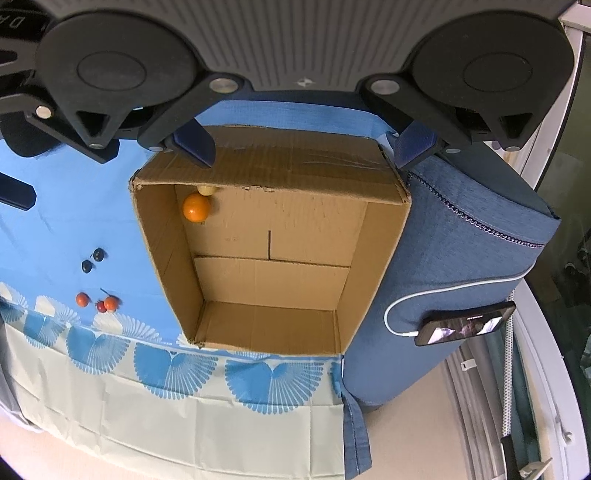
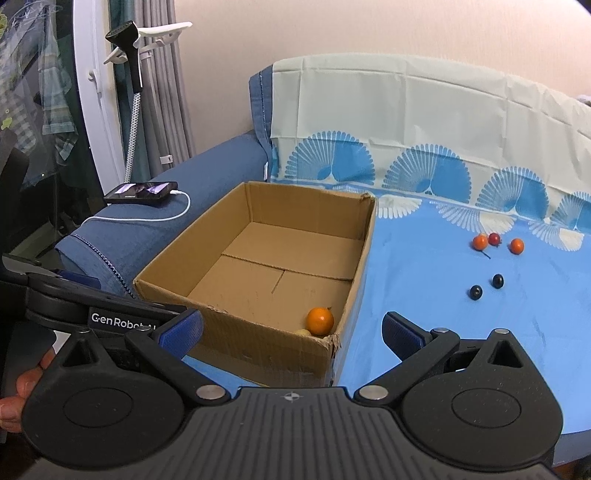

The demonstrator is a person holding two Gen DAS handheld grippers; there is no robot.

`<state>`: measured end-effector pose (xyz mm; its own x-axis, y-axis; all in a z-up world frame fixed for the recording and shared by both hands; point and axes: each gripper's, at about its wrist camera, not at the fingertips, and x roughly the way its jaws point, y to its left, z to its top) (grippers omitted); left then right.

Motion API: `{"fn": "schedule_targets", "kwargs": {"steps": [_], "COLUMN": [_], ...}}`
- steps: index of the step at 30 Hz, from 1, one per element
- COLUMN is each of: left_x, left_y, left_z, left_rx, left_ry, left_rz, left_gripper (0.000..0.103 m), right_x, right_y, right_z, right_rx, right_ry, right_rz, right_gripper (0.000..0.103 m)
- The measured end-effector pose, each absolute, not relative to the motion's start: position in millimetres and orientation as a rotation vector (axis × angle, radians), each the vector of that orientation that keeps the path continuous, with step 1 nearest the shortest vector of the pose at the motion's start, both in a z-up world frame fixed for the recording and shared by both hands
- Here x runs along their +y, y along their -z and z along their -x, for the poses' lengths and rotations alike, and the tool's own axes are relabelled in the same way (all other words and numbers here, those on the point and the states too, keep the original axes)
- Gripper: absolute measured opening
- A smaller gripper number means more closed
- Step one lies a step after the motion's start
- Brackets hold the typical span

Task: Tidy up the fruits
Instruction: 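Raise both open tools up and back from the box, then grasp a black berry with the right tool while the left tool grasps another black berry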

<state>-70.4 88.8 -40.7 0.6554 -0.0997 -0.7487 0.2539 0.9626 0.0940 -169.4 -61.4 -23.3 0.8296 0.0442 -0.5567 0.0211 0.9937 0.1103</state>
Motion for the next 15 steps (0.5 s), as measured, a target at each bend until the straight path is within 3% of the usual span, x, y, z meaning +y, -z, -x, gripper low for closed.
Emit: {"fn": "schedule_targets", "kwargs": {"steps": [15], "left_x": [37.8], "left_y": [35.9], "left_z": [49.7], "left_rx": [0.855], "left_ry": [0.256], "left_rz": [-0.255], "left_gripper": [0.103], "right_x": [-121.7], "right_y": [33.4], "right_z": [162.9], "right_rx": [0.589], "right_ry": [0.087], "right_rz": [-0.226], "right_gripper": [0.102]}}
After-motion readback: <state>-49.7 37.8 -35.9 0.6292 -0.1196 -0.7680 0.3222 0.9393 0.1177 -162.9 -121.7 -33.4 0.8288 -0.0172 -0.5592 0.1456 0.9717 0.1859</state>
